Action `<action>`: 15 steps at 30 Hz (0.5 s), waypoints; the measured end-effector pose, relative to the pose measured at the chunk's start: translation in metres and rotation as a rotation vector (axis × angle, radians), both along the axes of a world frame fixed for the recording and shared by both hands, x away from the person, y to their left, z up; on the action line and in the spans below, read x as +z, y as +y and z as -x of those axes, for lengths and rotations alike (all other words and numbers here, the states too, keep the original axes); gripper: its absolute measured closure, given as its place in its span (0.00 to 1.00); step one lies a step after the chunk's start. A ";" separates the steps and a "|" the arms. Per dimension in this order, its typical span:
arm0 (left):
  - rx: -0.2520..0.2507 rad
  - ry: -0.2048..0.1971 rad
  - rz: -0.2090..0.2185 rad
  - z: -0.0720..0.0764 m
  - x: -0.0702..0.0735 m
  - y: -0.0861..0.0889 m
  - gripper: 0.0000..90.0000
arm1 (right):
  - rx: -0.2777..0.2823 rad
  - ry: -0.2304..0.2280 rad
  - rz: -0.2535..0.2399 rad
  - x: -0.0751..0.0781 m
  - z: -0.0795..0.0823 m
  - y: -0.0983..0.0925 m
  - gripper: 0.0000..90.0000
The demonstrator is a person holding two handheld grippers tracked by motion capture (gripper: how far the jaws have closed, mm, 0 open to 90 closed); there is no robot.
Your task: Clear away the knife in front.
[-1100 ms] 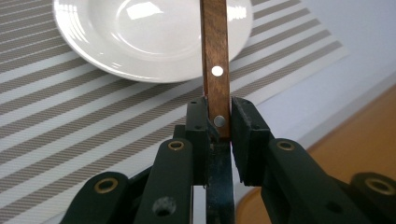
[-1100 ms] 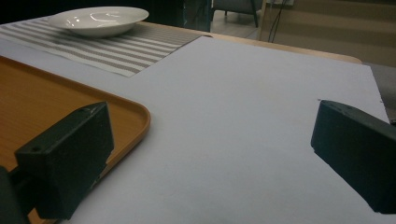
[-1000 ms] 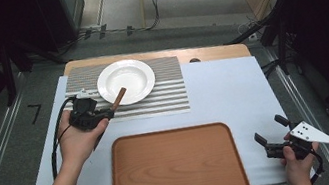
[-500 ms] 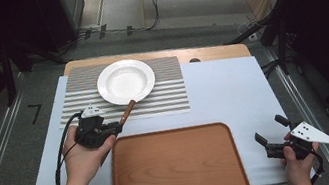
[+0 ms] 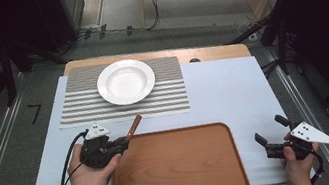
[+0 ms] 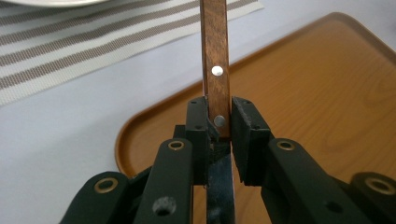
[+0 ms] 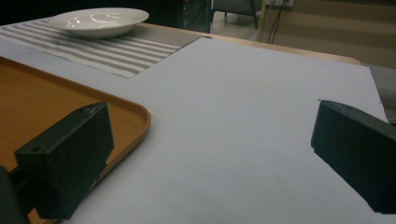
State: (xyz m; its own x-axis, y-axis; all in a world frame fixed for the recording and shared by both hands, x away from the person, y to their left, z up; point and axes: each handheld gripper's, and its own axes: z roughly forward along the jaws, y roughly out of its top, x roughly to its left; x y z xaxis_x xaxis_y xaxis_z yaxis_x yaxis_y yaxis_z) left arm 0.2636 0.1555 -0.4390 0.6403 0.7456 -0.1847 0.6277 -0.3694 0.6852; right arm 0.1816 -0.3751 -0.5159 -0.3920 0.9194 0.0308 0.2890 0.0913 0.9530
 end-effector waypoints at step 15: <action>0.000 0.046 0.023 0.025 -0.023 -0.008 0.85 | -0.002 -0.001 -0.006 0.000 0.000 -0.001 0.00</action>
